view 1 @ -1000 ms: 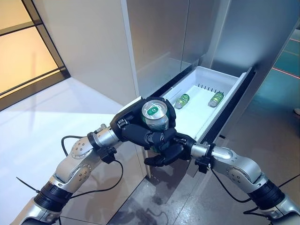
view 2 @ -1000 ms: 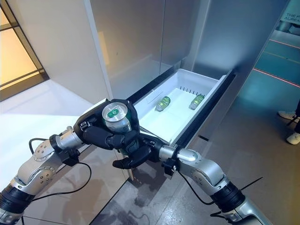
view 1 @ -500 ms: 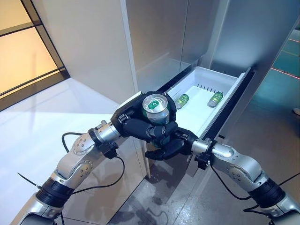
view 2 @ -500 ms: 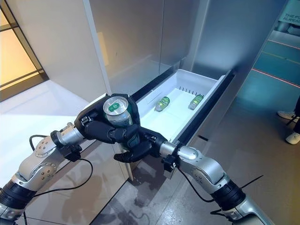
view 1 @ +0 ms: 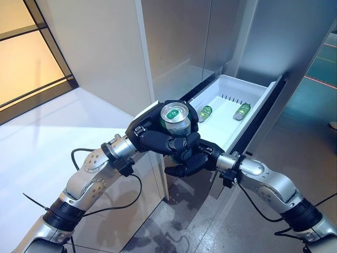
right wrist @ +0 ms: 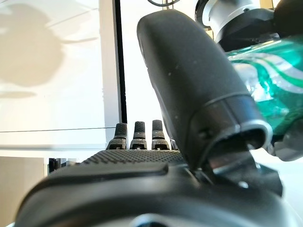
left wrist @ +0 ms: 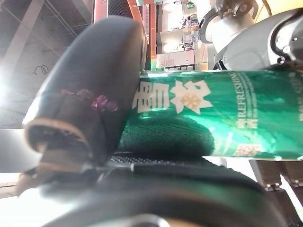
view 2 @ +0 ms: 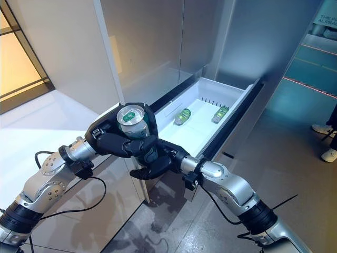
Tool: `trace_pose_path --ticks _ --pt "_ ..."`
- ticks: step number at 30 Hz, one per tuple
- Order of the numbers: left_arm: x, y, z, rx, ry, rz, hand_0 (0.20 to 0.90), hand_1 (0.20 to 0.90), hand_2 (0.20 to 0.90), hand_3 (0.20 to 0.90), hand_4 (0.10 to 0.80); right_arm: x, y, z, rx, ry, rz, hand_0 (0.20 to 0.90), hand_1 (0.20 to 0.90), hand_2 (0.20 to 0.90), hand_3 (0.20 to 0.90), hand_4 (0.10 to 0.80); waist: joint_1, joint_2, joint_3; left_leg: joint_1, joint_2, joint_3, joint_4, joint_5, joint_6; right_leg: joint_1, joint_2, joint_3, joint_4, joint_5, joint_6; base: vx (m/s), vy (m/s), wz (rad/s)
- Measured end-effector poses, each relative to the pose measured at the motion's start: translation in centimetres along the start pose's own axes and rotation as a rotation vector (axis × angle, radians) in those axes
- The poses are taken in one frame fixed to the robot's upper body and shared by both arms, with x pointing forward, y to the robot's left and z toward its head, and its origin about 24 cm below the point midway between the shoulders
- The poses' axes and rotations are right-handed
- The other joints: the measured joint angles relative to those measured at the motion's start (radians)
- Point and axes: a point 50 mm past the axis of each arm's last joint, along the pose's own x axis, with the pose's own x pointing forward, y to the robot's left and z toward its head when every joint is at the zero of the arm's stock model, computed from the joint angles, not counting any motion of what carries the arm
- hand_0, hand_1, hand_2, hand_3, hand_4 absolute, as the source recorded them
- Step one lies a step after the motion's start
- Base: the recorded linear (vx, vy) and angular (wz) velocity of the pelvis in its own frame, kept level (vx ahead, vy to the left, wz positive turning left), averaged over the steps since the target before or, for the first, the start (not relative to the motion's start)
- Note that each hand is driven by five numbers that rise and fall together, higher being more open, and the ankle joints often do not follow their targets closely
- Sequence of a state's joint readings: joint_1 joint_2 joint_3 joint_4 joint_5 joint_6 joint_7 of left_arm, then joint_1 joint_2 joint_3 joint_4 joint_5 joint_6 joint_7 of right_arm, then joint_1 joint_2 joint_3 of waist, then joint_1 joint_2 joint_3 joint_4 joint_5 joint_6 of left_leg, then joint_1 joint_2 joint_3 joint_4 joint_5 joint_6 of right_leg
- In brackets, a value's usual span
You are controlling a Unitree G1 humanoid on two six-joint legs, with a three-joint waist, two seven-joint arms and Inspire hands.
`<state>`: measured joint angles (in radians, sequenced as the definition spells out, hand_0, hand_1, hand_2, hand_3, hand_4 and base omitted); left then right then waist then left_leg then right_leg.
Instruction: Put drinks into fridge and close the fridge
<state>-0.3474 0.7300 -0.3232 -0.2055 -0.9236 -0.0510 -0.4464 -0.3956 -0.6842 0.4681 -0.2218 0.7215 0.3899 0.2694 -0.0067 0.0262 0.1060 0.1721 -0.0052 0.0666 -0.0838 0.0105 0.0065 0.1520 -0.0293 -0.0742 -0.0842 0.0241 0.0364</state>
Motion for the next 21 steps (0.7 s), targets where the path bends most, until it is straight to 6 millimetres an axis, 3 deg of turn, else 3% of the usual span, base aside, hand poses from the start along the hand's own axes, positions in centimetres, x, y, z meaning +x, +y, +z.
trace_pose_path --ticks 12,21 --pt "0.0 0.0 -0.3 -0.014 0.028 -0.007 0.3 0.3 0.3 0.2 0.1 -0.1 -0.4 1.6 -0.064 -0.004 0.09 0.9 0.9 0.9 0.9 0.8 0.001 -0.002 0.003 0.0 0.002 0.0 0.0 0.0 0.0 0.0 0.0 -0.001 0.0 0.0 0.0 0.0 0.0 0.0" --pt "-0.2 0.1 -0.6 -0.021 0.04 -0.015 0.3 0.3 0.3 0.2 0.1 -0.2 -0.8 2.7 -0.012 -0.031 0.134 0.9 0.9 0.9 0.9 0.8 0.002 -0.009 0.007 0.001 0.002 0.0 0.0 0.0 0.0 0.001 0.0 -0.002 0.0 0.0 0.0 0.0 0.0 0.0"
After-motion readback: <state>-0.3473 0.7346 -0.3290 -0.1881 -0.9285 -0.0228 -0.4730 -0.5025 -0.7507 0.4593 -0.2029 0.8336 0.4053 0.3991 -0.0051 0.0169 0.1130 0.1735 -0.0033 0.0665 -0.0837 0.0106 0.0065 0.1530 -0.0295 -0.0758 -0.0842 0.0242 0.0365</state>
